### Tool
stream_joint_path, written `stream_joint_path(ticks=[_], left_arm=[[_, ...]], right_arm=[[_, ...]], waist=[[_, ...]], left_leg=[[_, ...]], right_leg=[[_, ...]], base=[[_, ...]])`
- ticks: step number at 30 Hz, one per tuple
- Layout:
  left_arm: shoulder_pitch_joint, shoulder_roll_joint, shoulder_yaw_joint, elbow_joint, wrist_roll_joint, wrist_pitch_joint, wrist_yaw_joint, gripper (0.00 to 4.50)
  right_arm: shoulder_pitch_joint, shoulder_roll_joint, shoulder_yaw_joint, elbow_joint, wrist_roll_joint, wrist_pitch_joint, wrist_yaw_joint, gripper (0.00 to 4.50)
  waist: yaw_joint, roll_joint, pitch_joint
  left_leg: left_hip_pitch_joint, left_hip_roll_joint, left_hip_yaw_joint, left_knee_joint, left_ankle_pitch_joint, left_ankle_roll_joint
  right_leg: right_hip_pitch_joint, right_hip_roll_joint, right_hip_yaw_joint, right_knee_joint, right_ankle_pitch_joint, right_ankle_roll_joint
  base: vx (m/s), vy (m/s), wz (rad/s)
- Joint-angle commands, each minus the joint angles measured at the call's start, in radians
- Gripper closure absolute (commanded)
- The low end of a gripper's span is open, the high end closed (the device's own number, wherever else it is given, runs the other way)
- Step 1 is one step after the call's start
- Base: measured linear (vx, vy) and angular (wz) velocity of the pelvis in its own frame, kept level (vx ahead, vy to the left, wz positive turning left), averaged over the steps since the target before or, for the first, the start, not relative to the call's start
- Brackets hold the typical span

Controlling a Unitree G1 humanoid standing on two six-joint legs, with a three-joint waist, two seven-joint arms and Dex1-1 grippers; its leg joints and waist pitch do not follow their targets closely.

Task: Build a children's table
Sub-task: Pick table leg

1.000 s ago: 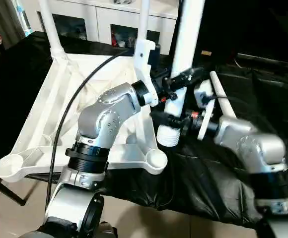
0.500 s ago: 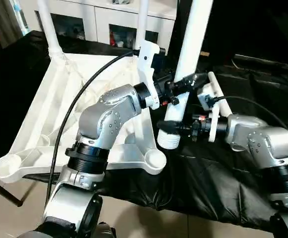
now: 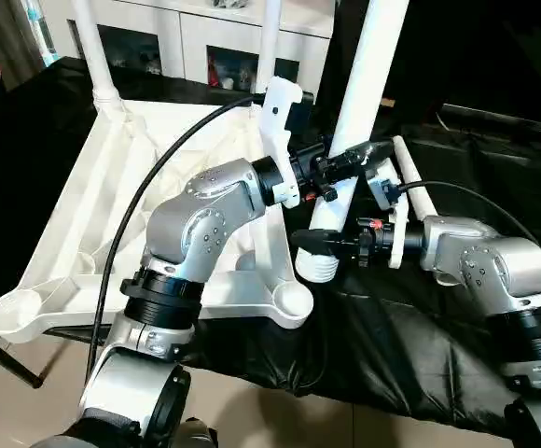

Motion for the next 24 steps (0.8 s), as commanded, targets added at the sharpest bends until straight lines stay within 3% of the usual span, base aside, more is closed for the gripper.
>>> stream_joint_path(ticks=[1, 6, 9, 12, 14, 21, 23, 24], left_arm=[[-0.003, -0.003, -0.024, -0.027, -0.010, 0.016, -0.026, 2.64], [-0.002, 0.005, -0.029, -0.025, 0.009, 0.009, -0.014, 2.64], [-0.004, 0.011, -0.021, -0.016, 0.028, 0.006, 0.016, 1.94], [-0.007, 0.008, -0.004, -0.010, 0.032, -0.019, 0.030, 1.83], [-0.016, -0.013, 0.044, -0.001, 0.018, -0.083, 0.046, 1.53], [-0.037, -0.027, 0.161, -0.054, -0.067, -0.134, 0.073, 1.51], [-0.015, 0.044, 0.161, -0.085, -0.076, -0.113, 0.006, 1.51], [0.026, 0.126, 0.118, -0.109, -0.047, -0.099, -0.081, 1.51]], right_arm=[[-0.008, -0.004, -0.016, 0.011, 0.000, 0.006, -0.012, 2.36], [-0.004, 0.006, -0.015, 0.014, -0.003, -0.002, -0.015, 2.49], [0.014, 0.028, -0.030, 0.004, 0.001, -0.023, -0.037, 2.52], [0.032, 0.046, -0.044, -0.008, 0.008, -0.034, -0.057, 2.54], [0.057, 0.057, -0.051, -0.024, 0.010, -0.045, -0.072, 2.56], [0.087, 0.094, -0.098, -0.008, -0.009, -0.106, -0.154, 2.57], [0.091, 0.123, -0.126, 0.013, -0.039, -0.158, -0.231, 2.57], [0.097, 0.134, -0.135, 0.023, -0.067, -0.198, -0.280, 2.57]], waist=[[0.001, -0.006, -0.084], [0.001, -0.004, -0.083], [0.002, 0.000, -0.084], [0.002, 0.005, -0.085], [0.005, 0.010, -0.085], [0.005, 0.008, -0.085], [0.003, 0.011, -0.083], [0.000, 0.021, -0.083]], left_leg=[[0.031, 0.040, -0.008, -0.058, -0.084, 0.007], [0.033, 0.041, -0.009, -0.060, -0.093, 0.000], [0.032, 0.040, -0.010, -0.060, -0.095, -0.005], [0.033, 0.041, -0.012, -0.061, -0.103, -0.012], [0.033, 0.040, -0.013, -0.062, -0.110, -0.020], [0.032, 0.040, -0.013, -0.062, -0.130, -0.027], [0.033, 0.041, -0.014, -0.065, -0.136, -0.034], [0.035, 0.039, -0.014, -0.067, -0.146, -0.043]], right_leg=[[0.048, -0.079, 0.037, -0.068, 0.027, -0.224], [0.047, -0.079, 0.037, -0.069, 0.015, -0.225], [0.048, -0.080, 0.037, -0.067, 0.026, -0.223], [0.046, -0.080, 0.036, -0.068, 0.033, -0.224], [0.049, -0.079, 0.036, -0.068, 0.049, -0.230], [0.048, -0.081, 0.035, -0.067, 0.043, -0.239], [0.045, -0.082, 0.035, -0.068, 0.017, -0.227], [0.041, -0.079, 0.035, -0.070, -0.005, -0.216]], base=[[0.000, 0.000, 0.00], [0.000, 0.000, 0.00], [0.000, 0.000, 0.00], [0.000, 0.000, 0.00], [0.000, 0.000, 0.00], [0.000, 0.000, 0.00], [0.000, 0.000, 0.00], [0.000, 0.000, 0.00]])
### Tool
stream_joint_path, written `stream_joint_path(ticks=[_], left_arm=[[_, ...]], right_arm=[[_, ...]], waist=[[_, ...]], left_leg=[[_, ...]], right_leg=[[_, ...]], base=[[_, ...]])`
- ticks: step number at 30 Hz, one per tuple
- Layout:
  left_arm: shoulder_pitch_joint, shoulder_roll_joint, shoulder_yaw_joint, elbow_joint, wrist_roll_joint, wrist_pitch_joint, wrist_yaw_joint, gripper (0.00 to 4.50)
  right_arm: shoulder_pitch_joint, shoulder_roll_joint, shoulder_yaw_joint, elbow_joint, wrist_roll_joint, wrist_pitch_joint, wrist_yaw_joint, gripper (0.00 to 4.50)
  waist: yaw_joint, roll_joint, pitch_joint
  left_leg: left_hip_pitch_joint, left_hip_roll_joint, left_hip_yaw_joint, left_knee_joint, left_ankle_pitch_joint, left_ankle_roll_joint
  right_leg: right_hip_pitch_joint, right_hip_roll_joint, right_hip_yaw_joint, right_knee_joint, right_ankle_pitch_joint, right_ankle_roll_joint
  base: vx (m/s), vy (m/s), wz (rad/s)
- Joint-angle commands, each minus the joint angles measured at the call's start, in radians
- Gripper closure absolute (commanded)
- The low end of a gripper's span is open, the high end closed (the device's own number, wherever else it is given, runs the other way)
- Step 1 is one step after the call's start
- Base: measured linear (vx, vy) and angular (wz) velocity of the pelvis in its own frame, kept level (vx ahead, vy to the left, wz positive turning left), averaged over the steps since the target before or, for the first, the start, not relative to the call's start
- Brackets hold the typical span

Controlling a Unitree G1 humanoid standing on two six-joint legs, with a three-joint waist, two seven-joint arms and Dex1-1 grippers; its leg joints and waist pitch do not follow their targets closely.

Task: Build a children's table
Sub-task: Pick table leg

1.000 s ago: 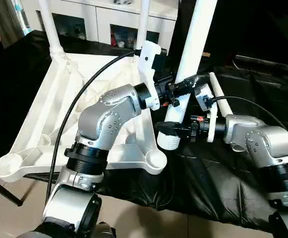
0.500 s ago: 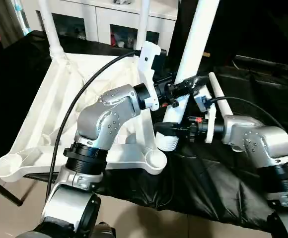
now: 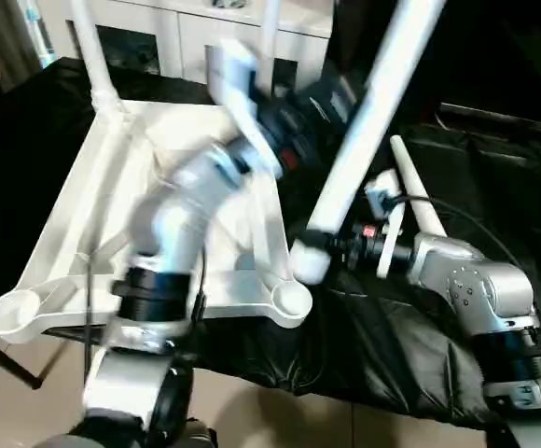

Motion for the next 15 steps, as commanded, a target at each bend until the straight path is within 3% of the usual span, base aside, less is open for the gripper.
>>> stream_joint_path(ticks=[1, 5, 7, 10, 13, 14, 15], left_arm=[[0.052, 0.108, -0.066, -0.044, 0.038, 0.035, -0.132, 1.51], [0.161, 0.295, -0.230, -0.041, 0.197, -0.024, -0.300, 1.51], [0.197, 0.343, -0.272, -0.037, 0.226, -0.042, -0.347, 1.51], [0.276, 0.445, -0.374, -0.019, 0.264, -0.054, -0.450, 1.51], [0.305, 0.483, -0.443, 0.008, 0.299, -0.061, -0.487, 1.51], [0.307, 0.484, -0.449, 0.013, 0.307, -0.065, -0.489, 1.68], [0.310, 0.485, -0.457, 0.024, 0.322, -0.075, -0.491, 1.68]], right_arm=[[0.012, 0.002, -0.036, 0.022, -0.050, -0.075, -0.083, 2.57], [0.038, 0.014, -0.055, -0.001, -0.055, -0.113, -0.122, 2.57], [0.048, 0.015, -0.057, -0.019, -0.056, -0.112, -0.128, 2.57], [0.084, 0.018, -0.060, -0.071, -0.062, -0.109, -0.146, 2.57], [0.118, 0.011, -0.048, -0.086, -0.076, -0.122, -0.152, 2.57], [0.121, 0.010, -0.047, -0.086, -0.077, -0.124, -0.152, 2.57], [0.127, 0.009, -0.045, -0.086, -0.079, -0.128, -0.152, 2.57]], waist=[[-0.003, 0.015, -0.080], [-0.003, 0.028, -0.081], [-0.006, 0.031, -0.080], [-0.004, 0.034, -0.080], [-0.005, 0.033, -0.078], [-0.003, 0.041, -0.077], [-0.005, 0.038, -0.076]], left_leg=[[0.033, 0.037, -0.014, -0.072, -0.151, -0.054], [0.043, 0.039, -0.011, -0.074, -0.173, -0.071], [0.044, 0.040, -0.013, -0.082, -0.206, -0.080], [0.046, 0.041, -0.013, -0.084, -0.227, -0.097], [0.046, 0.039, -0.011, -0.085, -0.249, -0.097], [0.047, 0.039, -0.012, -0.085, -0.260, -0.100], [0.045, 0.039, -0.012, -0.086, -0.273, -0.102]], right_leg=[[0.041, -0.076, 0.034, -0.071, -0.033, -0.196], [0.032, -0.073, 0.038, -0.074, -0.060, -0.164], [0.029, -0.071, 0.038, -0.074, -0.082, -0.151], [0.027, -0.073, 0.038, -0.071, -0.074, -0.162], [0.025, -0.075, 0.040, -0.076, -0.101, -0.166], [0.024, -0.077, 0.041, -0.075, -0.111, -0.168], [0.025, -0.078, 0.042, -0.079, -0.127, -0.170]], base=[[0.000, 0.000, 0.00], [0.000, 0.000, 0.00], [0.000, 0.000, 0.00], [0.000, 0.000, 0.00], [0.000, 0.000, 0.00], [0.000, 0.000, 0.00], [0.000, 0.000, 0.00]])
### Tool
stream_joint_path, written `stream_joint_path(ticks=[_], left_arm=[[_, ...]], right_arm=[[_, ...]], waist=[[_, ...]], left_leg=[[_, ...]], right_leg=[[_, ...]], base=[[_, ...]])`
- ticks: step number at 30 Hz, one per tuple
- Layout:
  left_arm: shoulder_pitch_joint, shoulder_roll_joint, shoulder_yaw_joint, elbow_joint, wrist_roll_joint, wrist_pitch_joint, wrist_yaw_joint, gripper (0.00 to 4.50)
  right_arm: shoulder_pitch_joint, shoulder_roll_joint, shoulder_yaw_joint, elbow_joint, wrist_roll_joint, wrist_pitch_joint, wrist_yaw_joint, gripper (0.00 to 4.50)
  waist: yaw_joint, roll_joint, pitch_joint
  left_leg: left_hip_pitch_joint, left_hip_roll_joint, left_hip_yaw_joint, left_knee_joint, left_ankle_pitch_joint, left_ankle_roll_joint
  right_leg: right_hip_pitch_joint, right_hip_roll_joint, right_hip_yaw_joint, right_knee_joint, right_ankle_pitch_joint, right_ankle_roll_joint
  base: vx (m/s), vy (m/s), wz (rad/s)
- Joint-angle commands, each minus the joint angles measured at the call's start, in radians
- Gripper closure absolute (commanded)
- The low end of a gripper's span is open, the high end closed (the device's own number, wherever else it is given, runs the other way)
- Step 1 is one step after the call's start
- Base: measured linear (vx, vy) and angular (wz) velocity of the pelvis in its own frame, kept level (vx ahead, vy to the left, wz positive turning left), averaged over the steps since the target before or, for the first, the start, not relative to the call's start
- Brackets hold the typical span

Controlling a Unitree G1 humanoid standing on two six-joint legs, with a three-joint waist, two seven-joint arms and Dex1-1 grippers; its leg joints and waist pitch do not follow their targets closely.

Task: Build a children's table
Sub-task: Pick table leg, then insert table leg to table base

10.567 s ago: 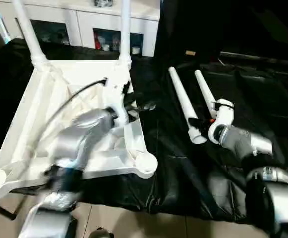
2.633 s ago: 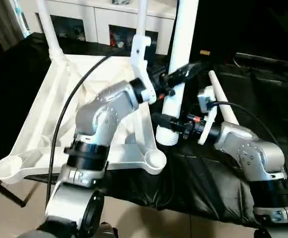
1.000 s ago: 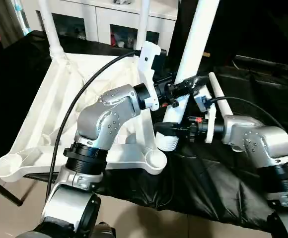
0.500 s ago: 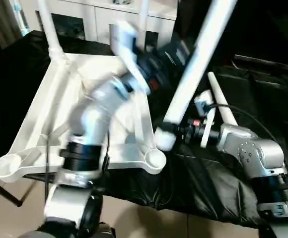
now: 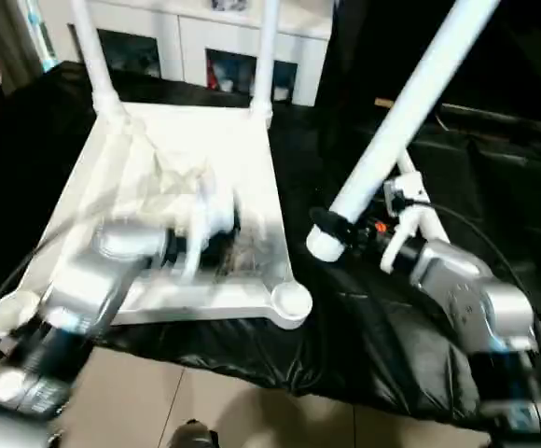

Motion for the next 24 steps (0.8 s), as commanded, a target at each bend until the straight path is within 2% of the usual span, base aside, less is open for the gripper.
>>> stream_joint_path(ticks=[1, 4, 6, 7, 9, 12, 13, 16, 17, 18, 21, 24], left_arm=[[-0.007, -0.005, -0.026, 0.032, 0.054, -0.037, 0.002, 1.68], [-0.007, 0.002, -0.041, 0.079, 0.101, -0.070, -0.006, 2.09], [-0.009, 0.008, -0.049, 0.089, 0.107, -0.071, -0.006, 2.18], [-0.011, 0.015, -0.058, 0.098, 0.115, -0.073, -0.004, 2.31], [-0.010, 0.028, -0.063, 0.101, 0.121, -0.062, -0.005, 2.46], [-0.003, 0.037, -0.054, 0.094, 0.132, -0.037, -0.006, 2.66], [0.002, 0.043, -0.055, 0.091, 0.139, -0.044, -0.014, 2.90], [0.020, 0.060, -0.045, 0.068, 0.143, -0.044, -0.025, 3.01], [0.021, 0.063, -0.045, 0.066, 0.144, -0.044, -0.024, 3.12], [0.025, 0.076, -0.045, 0.060, 0.146, -0.044, -0.021, 3.37], [0.034, 0.093, -0.043, 0.050, 0.149, -0.040, -0.016, 3.47], [0.046, 0.104, -0.044, 0.055, 0.170, -0.051, -0.006, 3.80]], right_arm=[[0.012, -0.014, -0.001, -0.026, -0.018, -0.024, -0.007, 2.57], [0.030, -0.019, 0.009, -0.039, -0.032, -0.031, -0.015, 2.57], [0.036, -0.019, 0.010, -0.045, -0.034, -0.030, -0.020, 2.57], [0.044, -0.021, 0.012, -0.051, -0.039, -0.032, -0.024, 2.57], [0.058, -0.022, 0.011, -0.063, -0.041, -0.032, -0.029, 2.57], [0.068, -0.017, 0.008, -0.068, -0.043, -0.033, -0.036, 2.57], [0.070, -0.015, 0.008, -0.069, -0.044, -0.034, -0.037, 2.57], [0.073, -0.011, 0.015, -0.065, -0.052, -0.041, -0.040, 2.57], [0.073, -0.011, 0.015, -0.066, -0.052, -0.041, -0.041, 2.57], [0.074, -0.011, 0.015, -0.067, -0.050, -0.039, -0.043, 2.57], [0.074, -0.009, 0.019, -0.065, -0.051, -0.040, -0.044, 2.57], [0.073, -0.007, 0.022, -0.063, -0.050, -0.041, -0.046, 2.57]], waist=[[-0.006, 0.025, -0.075], [-0.007, 0.026, -0.074], [-0.008, 0.025, -0.074], [-0.005, 0.045, -0.075], [-0.009, 0.031, -0.075], [-0.009, 0.036, -0.076], [-0.008, 0.036, -0.076], [-0.009, 0.040, -0.075], [-0.009, 0.039, -0.075], [-0.008, 0.033, -0.074], [-0.009, 0.034, -0.073], [-0.010, 0.037, -0.073]], left_leg=[[0.042, 0.040, -0.013, -0.083, -0.282, -0.099], [0.041, 0.040, -0.015, -0.084, -0.286, -0.097], [0.043, 0.041, -0.015, -0.084, -0.294, -0.096], [0.044, 0.041, -0.018, -0.083, -0.296, -0.100], [0.043, 0.040, -0.016, -0.084, -0.297, -0.093], [0.041, 0.039, -0.014, -0.081, -0.276, -0.080], [0.040, 0.039, -0.014, -0.081, -0.274, -0.079], [0.041, 0.041, -0.014, -0.082, -0.285, -0.078], [0.041, 0.041, -0.015, -0.082, -0.286, -0.079], [0.040, 0.041, -0.015, -0.083, -0.285, -0.075], [0.041, 0.040, -0.014, -0.084, -0.291, -0.074], [0.041, 0.041, -0.015, -0.085, -0.294, -0.076]], right_leg=[[0.026, -0.080, 0.042, -0.082, -0.145, -0.168], [0.026, -0.082, 0.042, -0.084, -0.169, -0.165], [0.024, -0.082, 0.042, -0.084, -0.183, -0.166], [0.022, -0.083, 0.043, -0.082, -0.179, -0.167], [0.024, -0.078, 0.042, -0.081, -0.162, -0.168], [0.023, -0.079, 0.043, -0.081, -0.148, -0.180], [0.024, -0.080, 0.042, -0.082, -0.153, -0.182], [0.022, -0.080, 0.042, -0.083, -0.175, -0.183], [0.022, -0.080, 0.043, -0.083, -0.175, -0.182], [0.022, -0.081, 0.042, -0.083, -0.183, -0.182], [0.020, -0.081, 0.043, -0.084, -0.206, -0.174], [0.019, -0.080, 0.043, -0.085, -0.206, -0.170]], base=[[0.000, 0.000, 0.00], [0.000, 0.000, 0.00], [0.000, 0.000, 0.00], [0.000, 0.000, 0.00], [0.000, 0.000, 0.00], [0.000, 0.000, 0.00], [0.000, 0.000, 0.00], [0.000, 0.000, 0.00], [0.000, 0.000, 0.00], [0.000, 0.000, 0.00], [0.000, 0.000, 0.00], [0.000, 0.000, 0.00]])
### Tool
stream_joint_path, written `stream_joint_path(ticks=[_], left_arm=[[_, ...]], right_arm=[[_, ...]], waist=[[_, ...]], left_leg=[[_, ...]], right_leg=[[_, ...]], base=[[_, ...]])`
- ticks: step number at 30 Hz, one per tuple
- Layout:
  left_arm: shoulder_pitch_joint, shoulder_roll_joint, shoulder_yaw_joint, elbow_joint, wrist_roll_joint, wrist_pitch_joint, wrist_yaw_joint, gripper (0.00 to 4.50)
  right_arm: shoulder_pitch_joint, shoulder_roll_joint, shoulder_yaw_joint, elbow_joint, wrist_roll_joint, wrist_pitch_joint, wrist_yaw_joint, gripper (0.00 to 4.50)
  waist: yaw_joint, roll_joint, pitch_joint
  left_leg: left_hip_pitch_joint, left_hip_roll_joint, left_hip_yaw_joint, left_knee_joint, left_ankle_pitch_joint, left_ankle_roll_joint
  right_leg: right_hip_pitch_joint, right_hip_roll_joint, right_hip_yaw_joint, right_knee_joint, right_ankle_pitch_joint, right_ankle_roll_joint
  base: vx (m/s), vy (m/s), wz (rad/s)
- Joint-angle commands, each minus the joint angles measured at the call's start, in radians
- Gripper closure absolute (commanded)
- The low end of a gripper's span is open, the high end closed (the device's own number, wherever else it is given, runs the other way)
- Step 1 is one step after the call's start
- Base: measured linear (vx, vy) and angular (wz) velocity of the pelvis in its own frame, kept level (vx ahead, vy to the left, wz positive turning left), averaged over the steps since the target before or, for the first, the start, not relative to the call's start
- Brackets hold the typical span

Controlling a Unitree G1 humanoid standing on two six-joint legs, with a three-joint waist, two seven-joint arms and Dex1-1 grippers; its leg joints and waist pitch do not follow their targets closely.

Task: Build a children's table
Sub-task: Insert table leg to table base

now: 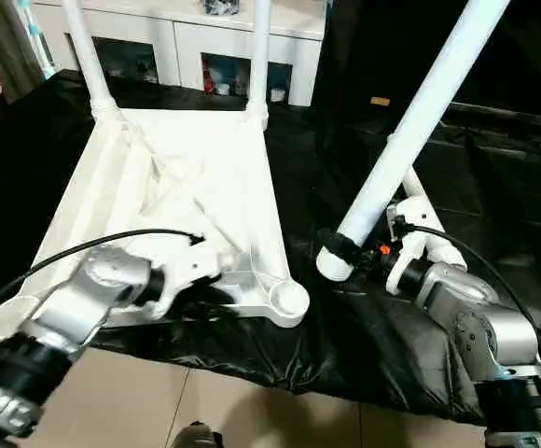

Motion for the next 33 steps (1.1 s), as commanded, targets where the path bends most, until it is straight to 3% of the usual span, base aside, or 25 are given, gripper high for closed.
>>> stream_joint_path(ticks=[1, 6, 11, 12, 16, 19, 24, 27, 33], left_arm=[[0.006, 0.004, 0.012, -0.018, 0.016, -0.005, 0.008, 3.93], [0.011, -0.014, 0.027, -0.013, 0.007, -0.003, 0.029, 4.26], [-0.017, -0.101, 0.052, 0.024, -0.012, -0.013, 0.098, 4.50], [-0.030, -0.126, 0.045, 0.044, -0.002, -0.020, 0.116, 4.50], [-0.071, -0.214, 0.026, 0.115, 0.025, -0.050, 0.171, 4.50], [-0.104, -0.285, 0.012, 0.179, 0.041, -0.072, 0.198, 4.50], [-0.134, -0.321, 0.001, 0.248, 0.080, -0.111, 0.231, 4.50], [-0.137, -0.327, -0.004, 0.265, 0.087, -0.118, 0.218, 4.50], [-0.132, -0.325, -0.020, 0.280, 0.106, -0.127, 0.192, 4.50]], right_arm=[[-0.001, 0.000, 0.003, -0.024, -0.012, -0.010, -0.006, 2.57], [-0.006, 0.002, 0.005, -0.021, -0.010, -0.011, -0.008, 2.57], [-0.015, 0.002, 0.002, -0.011, -0.007, -0.016, -0.005, 2.57], [-0.019, 0.000, 0.005, -0.006, -0.010, -0.018, -0.001, 2.57], [-0.038, -0.005, 0.019, 0.018, -0.024, -0.032, 0.008, 2.57], [-0.059, -0.012, 0.037, 0.044, -0.051, -0.051, 0.010, 2.57], [-0.090, -0.020, 0.055, 0.091, -0.083, -0.074, 0.010, 2.57], [-0.104, -0.019, 0.063, 0.121, -0.096, -0.074, 0.014, 2.57], [-0.130, -0.022, 0.079, 0.193, -0.125, -0.099, 0.015, 2.57]], waist=[[-0.006, 0.014, -0.070], [-0.005, 0.013, -0.070], [-0.004, 0.010, -0.070], [-0.005, 0.004, -0.070], [-0.002, 0.003, -0.071], [-0.002, 0.001, -0.073], [0.000, 0.003, -0.075], [-0.002, 0.003, -0.073], [-0.003, -0.005, -0.071]], left_leg=[[0.040, 0.041, -0.014, -0.083, -0.296, -0.075], [0.039, 0.040, -0.014, -0.083, -0.298, -0.075], [0.038, 0.041, -0.015, -0.082, -0.299, -0.075], [0.035, 0.041, -0.014, -0.083, -0.288, -0.070], [0.034, 0.039, -0.013, -0.079, -0.264, -0.059], [0.032, 0.039, -0.012, -0.076, -0.239, -0.053], [0.032, 0.038, -0.011, -0.074, -0.225, -0.043], [0.034, 0.039, -0.013, -0.075, -0.252, -0.047], [0.035, 0.041, -0.012, -0.077, -0.259, -0.042]], right_leg=[[0.018, -0.081, 0.043, -0.085, -0.211, -0.171], [0.017, -0.082, 0.043, -0.086, -0.226, -0.169], [0.020, -0.086, 0.043, -0.089, -0.237, -0.166], [0.021, -0.085, 0.043, -0.089, -0.231, -0.162], [0.023, -0.087, 0.045, -0.094, -0.251, -0.146], [0.025, -0.086, 0.044, -0.092, -0.216, -0.155], [0.026, -0.084, 0.043, -0.090, -0.180, -0.158], [0.025, -0.087, 0.043, -0.096, -0.229, -0.157], [0.023, -0.088, 0.043, -0.098, -0.257, -0.154]], base=[[0.000, 0.000, 0.00], [0.000, 0.000, 0.00], [0.000, 0.000, 0.00], [0.000, 0.000, 0.00], [0.000, 0.000, 0.00], [0.000, 0.000, 0.00], [0.000, 0.000, 0.00], [0.000, 0.000, 0.00], [0.000, 0.000, 0.00]])
